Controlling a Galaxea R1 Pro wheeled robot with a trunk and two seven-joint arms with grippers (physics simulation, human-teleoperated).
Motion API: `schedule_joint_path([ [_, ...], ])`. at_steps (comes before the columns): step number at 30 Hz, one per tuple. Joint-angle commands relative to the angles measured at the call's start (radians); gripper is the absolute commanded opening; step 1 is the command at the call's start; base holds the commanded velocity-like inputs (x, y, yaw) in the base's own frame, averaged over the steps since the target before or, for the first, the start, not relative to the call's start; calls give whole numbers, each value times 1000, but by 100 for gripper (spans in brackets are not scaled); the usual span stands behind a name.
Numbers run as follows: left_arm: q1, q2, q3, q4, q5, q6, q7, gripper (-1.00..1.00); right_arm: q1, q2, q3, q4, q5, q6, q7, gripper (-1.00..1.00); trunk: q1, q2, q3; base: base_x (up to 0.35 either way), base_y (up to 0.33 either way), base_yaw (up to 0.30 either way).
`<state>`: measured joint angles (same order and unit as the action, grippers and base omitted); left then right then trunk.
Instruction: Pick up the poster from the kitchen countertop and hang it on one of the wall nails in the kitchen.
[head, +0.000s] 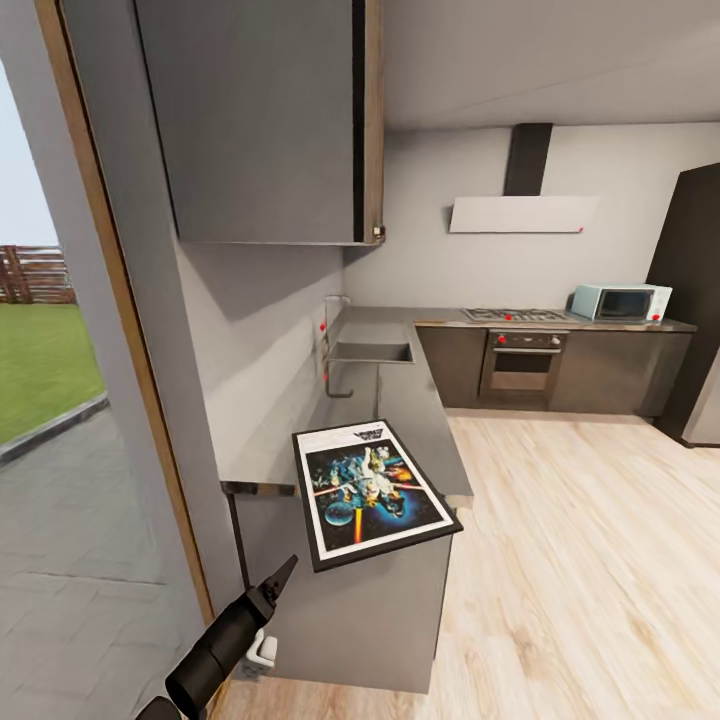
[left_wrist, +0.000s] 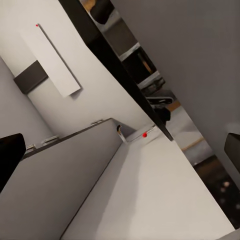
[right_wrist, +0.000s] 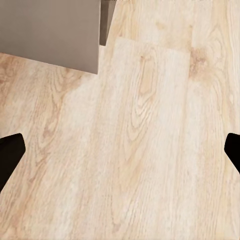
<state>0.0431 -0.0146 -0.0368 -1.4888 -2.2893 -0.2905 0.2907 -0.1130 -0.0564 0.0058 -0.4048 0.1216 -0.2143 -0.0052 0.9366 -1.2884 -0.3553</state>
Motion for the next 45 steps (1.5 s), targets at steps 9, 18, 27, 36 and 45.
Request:
schedule_joint_path([
  [9, 0, -3, 2, -1, -10, -2, 7, 100, 0, 0, 0, 0, 7, -2, -1, 100, 0, -1, -1, 20, 8, 0],
  [18, 0, -4, 1, -3, -10, -3, 7, 100, 0, 0, 0, 0, 7, -2, 0, 100, 0, -1, -1, 50, 18, 0],
  [27, 0, -4, 1, -5, -10, -2, 7, 100, 0, 0, 0, 1, 7, -2, 0, 100, 0, -1, -1, 34, 19, 0],
  [36, 0, -3, 1, -7, -10, -3, 7, 100, 0, 0, 0, 0, 7, -2, 0, 100, 0, -1, -1, 88, 71, 0],
  [45, 0, -4, 1, -6, -10, -2, 7, 100, 0, 0, 0, 1, 7, -2, 0, 100, 0, -1, -1, 23, 17, 0],
])
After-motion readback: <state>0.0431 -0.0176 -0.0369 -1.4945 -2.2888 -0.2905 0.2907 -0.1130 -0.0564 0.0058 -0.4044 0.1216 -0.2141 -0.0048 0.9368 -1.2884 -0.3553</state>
